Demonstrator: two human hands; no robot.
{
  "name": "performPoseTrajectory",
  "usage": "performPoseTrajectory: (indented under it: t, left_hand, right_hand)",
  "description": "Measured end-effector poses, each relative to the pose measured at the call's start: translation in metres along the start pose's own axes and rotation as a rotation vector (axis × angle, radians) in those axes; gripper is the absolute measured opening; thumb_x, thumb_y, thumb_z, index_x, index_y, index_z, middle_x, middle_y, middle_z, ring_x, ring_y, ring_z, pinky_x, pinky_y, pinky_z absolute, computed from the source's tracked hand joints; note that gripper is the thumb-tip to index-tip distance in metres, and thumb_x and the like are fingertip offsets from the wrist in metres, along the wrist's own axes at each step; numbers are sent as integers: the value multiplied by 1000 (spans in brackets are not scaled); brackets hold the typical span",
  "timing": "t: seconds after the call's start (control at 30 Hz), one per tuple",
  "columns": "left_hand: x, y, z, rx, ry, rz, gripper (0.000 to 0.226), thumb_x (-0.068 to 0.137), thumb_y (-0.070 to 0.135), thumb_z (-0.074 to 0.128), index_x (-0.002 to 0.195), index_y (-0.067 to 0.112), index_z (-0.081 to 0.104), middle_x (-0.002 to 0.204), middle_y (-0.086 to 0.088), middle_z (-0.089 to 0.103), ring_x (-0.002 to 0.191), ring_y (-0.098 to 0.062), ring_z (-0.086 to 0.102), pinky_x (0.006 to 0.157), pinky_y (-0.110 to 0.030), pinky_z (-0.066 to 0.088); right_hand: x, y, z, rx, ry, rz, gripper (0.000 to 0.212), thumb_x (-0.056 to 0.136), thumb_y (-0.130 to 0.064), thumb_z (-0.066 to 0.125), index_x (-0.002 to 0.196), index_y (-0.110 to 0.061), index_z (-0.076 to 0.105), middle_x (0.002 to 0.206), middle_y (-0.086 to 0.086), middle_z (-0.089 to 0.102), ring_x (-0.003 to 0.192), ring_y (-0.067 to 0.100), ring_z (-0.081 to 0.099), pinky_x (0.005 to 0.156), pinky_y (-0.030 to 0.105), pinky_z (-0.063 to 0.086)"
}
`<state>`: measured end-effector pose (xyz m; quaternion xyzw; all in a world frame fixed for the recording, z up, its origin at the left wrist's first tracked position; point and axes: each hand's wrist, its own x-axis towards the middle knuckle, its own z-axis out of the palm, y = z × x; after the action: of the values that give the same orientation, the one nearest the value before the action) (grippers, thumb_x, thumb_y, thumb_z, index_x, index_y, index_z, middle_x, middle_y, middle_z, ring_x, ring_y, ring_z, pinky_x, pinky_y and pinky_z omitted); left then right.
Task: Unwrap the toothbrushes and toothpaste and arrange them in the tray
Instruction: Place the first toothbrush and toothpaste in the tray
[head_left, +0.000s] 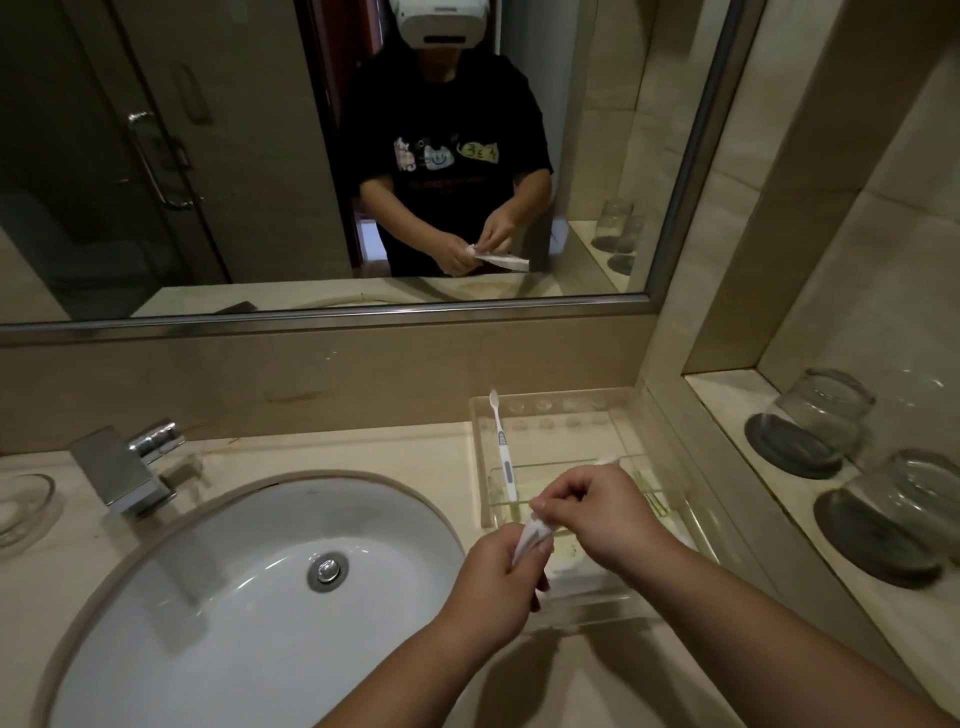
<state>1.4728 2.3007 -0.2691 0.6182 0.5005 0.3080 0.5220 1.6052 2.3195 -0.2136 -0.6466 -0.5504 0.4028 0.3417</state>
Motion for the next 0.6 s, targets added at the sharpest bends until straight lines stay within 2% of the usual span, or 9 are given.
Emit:
performPoseTrajectory:
  t: [0.13,0.23,0.3,0.4,0.5,0.6]
  left_hand:
    - [-1,-1,-5,-28,9,-31,20,95,29,49,78,26,60,60,5,60,44,-6,51,51,-23,45]
    - [-1,2,-5,-33,13,-25,22,95,31,48,79,23,61,56,5,60,45,-8,52,51,-25,46]
    - [0,5,-5,-87,9,-39,25,95,31,46,82,18,62,54,6,60,45,-9,52,50,-24,45]
    - [0,6,-5,-184,1,-81,27,97,29,44,85,12,61,52,5,59,44,-10,51,47,-22,44]
    - [0,1,-2,-216,-12,-127,26,97,26,44,86,8,60,52,4,58,42,-10,50,46,-22,43]
    - [3,-10,-1,-190,-15,-200,27,96,26,46,86,7,62,53,3,58,42,-11,50,46,-22,43]
  right_hand:
    - [15,-14,-20,84,44,14,14,78,-17,72,64,-13,68,61,-7,63,63,7,58,59,22,41]
    - [18,-20,-21,126,-94,29,11,78,-17,72,68,-13,69,52,-8,63,44,1,51,44,17,37]
    - [15,-19,-18,177,-176,48,3,77,-17,73,76,-19,70,55,-7,67,43,3,52,38,16,33]
    - [11,-10,-12,198,-256,32,26,76,-3,72,94,-22,69,62,0,64,48,2,55,41,13,38]
    - [20,-4,-9,229,-114,18,36,75,2,71,106,-15,67,68,2,62,56,4,59,53,15,45]
    - [52,1,-17,202,104,61,31,73,-6,75,97,-18,61,74,0,68,63,6,62,58,21,44]
